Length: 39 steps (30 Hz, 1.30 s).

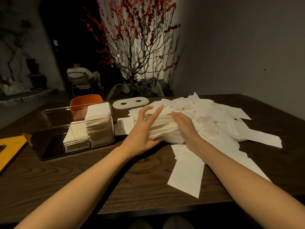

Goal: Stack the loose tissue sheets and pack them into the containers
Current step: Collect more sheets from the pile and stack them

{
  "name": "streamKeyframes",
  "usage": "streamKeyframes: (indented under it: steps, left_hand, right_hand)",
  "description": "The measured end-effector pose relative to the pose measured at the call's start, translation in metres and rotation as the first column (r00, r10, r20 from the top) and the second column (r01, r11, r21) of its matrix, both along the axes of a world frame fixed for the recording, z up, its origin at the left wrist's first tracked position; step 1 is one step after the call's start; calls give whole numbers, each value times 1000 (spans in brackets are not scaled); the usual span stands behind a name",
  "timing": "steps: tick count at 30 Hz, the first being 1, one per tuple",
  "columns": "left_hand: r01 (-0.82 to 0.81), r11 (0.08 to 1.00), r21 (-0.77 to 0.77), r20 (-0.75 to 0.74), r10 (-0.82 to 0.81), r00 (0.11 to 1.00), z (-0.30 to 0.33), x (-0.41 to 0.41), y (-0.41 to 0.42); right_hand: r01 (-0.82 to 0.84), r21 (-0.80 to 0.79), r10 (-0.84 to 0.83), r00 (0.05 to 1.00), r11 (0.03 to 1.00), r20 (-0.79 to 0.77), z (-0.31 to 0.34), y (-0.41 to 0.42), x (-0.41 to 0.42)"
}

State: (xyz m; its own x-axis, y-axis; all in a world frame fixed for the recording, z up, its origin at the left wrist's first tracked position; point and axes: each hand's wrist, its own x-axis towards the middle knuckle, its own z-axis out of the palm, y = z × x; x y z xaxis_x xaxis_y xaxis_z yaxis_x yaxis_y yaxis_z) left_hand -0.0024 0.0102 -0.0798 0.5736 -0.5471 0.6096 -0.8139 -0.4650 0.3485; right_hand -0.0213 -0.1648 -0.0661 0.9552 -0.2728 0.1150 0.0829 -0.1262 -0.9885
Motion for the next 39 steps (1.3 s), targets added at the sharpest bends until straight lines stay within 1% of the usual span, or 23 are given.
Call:
streamKeyframes:
  steps: [2,3,6,7,9,10,11,13,15,17,18,19,20,22,24,26,27,29,31,34,37,39]
  left_hand:
    - [-12,1000,15,-8,13,1000,-2,2,0]
    - [-23,1000,-21,-46,22,999,-2,3,1]
    - [-117,970,-213,-209,72,975,-1,5,2]
    - [-142,960,-242,-285,70,956,0,5,1]
    - [-147,959,-241,-452,23,892,1,5,-2]
    - [-137,965,-226,-510,3,860,2,5,-3]
    - [-129,967,-219,-537,-9,843,2,6,-5]
    - [-138,962,-234,-536,-9,844,0,9,-6]
    - [-162,948,-273,-524,-6,852,-1,11,-7]
    - [-168,929,-329,-524,-32,851,-1,9,-7]
    - [-172,916,-362,-526,-48,849,0,8,-6]
    - [-182,902,-392,-526,-57,848,0,6,-6]
    - [-195,889,-414,-525,-58,849,0,4,-6]
    - [-208,869,-449,-513,-60,856,-1,2,-5]
    - [-203,870,-450,-530,-77,845,-3,0,-3]
    - [-191,887,-420,-574,-96,813,-3,-4,0]
    - [-190,893,-407,-593,-100,799,-3,-5,1]
    - [-209,885,-416,-606,-99,790,-2,-7,5]
    - [-221,871,-439,-613,-110,783,-2,-9,7]
    - [-138,897,-421,-619,-173,766,-3,-14,5]
    - [-53,935,-351,-545,-157,823,-8,-15,-1]
    - [-19,953,-303,-425,-117,898,-10,-15,1]
  right_hand:
    - [-47,11,48,998,999,-36,2,2,-1]
    - [-62,38,64,997,997,-36,3,3,-1]
    - [-99,152,102,995,983,-16,5,0,0]
    - [-123,163,128,992,979,-18,5,-2,0]
    - [-218,129,223,975,967,-21,4,-7,-1]
    - [-280,109,284,958,954,-23,4,-11,-1]
    - [-343,89,347,937,935,-28,4,-14,-2]
    - [-447,28,448,894,894,-32,5,-20,-3]
    - [-476,-114,473,879,872,-50,5,-24,-3]
    - [-422,-304,429,902,854,-48,5,-21,-3]
    - [-371,-381,396,918,847,-15,4,-18,-3]
    - [-325,-410,369,929,852,30,3,-16,-4]
    - [-300,-392,351,934,870,63,3,-14,-4]
    - [-309,-274,341,937,911,78,4,-12,-4]
    - [-379,-155,389,921,912,36,4,-16,-5]
    - [-443,-123,441,896,888,-46,4,-18,-5]
    - [-450,-113,443,893,886,-82,3,-17,-6]
    - [-394,-43,389,917,918,-92,1,-12,-4]
    - [-294,55,298,952,954,-77,0,-8,-1]
    - [-186,165,198,978,969,-62,-1,1,0]
    - [-111,132,110,994,985,11,0,8,-5]
    - [-63,105,57,997,992,61,0,10,-6]
